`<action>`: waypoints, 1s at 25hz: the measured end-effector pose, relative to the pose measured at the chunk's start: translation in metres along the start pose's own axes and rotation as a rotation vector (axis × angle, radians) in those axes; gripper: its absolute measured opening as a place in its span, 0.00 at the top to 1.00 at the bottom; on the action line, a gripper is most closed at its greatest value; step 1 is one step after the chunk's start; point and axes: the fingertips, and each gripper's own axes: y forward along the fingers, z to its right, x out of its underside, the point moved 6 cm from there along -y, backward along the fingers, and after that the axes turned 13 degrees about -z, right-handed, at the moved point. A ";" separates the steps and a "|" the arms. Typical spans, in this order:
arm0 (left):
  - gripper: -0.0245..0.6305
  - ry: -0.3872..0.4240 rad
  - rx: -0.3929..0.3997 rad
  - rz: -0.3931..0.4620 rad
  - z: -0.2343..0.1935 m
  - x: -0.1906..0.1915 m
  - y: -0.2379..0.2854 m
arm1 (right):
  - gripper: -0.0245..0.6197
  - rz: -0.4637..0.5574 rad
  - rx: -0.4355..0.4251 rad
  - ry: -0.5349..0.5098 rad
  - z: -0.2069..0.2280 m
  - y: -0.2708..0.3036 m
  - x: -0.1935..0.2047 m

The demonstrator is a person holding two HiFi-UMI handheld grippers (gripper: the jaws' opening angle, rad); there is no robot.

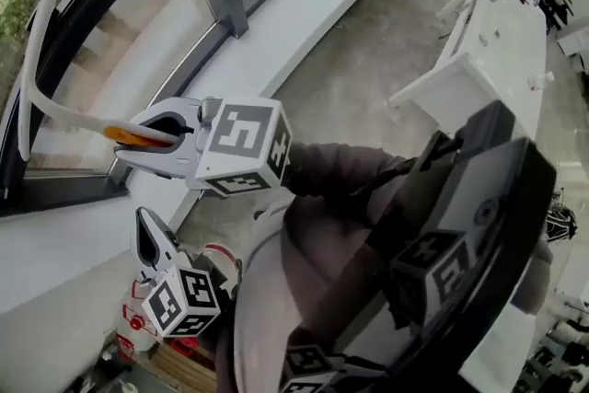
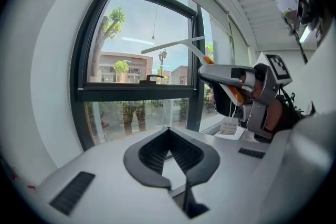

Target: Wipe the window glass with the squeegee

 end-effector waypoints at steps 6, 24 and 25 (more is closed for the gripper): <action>0.96 0.025 0.128 -0.046 0.089 0.004 0.025 | 0.90 0.025 0.083 0.009 0.043 -0.081 -0.006; 0.96 0.155 0.316 -0.155 0.139 0.002 0.040 | 0.90 0.155 0.264 0.074 0.065 -0.153 -0.009; 0.96 0.155 0.322 -0.161 0.139 0.002 0.041 | 0.90 0.157 0.269 0.074 0.065 -0.154 -0.009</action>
